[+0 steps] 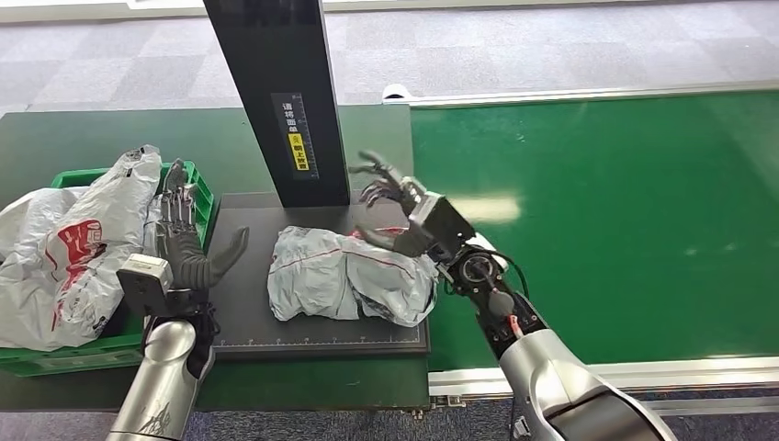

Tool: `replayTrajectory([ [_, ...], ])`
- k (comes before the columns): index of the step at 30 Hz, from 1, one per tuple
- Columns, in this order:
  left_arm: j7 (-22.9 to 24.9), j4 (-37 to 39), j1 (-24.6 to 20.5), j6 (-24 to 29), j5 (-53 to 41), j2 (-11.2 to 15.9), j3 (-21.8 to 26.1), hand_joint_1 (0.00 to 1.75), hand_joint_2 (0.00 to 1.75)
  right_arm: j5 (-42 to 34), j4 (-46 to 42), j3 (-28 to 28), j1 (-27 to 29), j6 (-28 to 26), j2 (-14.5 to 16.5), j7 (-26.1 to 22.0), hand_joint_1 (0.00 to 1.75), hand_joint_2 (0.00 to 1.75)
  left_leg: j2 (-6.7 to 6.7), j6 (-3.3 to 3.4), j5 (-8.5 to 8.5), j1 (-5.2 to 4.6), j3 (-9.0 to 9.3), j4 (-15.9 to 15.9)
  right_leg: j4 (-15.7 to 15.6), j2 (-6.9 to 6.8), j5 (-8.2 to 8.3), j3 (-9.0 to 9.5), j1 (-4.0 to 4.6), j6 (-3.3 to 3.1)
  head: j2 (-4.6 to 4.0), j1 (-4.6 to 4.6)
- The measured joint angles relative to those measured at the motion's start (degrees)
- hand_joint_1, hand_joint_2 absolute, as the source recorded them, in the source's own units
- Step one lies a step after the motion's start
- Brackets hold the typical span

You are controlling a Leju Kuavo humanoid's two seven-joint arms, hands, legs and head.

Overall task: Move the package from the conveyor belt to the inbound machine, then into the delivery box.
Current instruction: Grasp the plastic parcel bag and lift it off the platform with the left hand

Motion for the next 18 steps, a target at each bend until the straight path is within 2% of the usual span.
replayTrajectory([
  [7, 0.0, 0.37, -0.01, -0.09, 0.0, -0.32, -0.02, 0.0, 1.75, 3.52, -1.69, -4.03, 0.67, -0.9, -0.44, -0.13, 0.0, 1.75, 0.0, 0.0, 0.0, 0.04, 0.01, 0.0, 0.0, 0.0, -0.01, -0.02, 0.03, -0.01, 0.01, -0.02],
  [18, 0.44, 0.43, 0.27, 0.16, -1.34, -0.26, -0.07, 0.0, 1.75, -0.92, -2.21, -4.31, 1.11, -1.61, -0.77, -0.5, 0.0, 1.75, 0.01, 0.0, 0.0, 0.03, 0.0, 0.0, 0.0, 0.0, 0.0, 0.0, 0.03, 0.0, 0.01, -0.01],
])
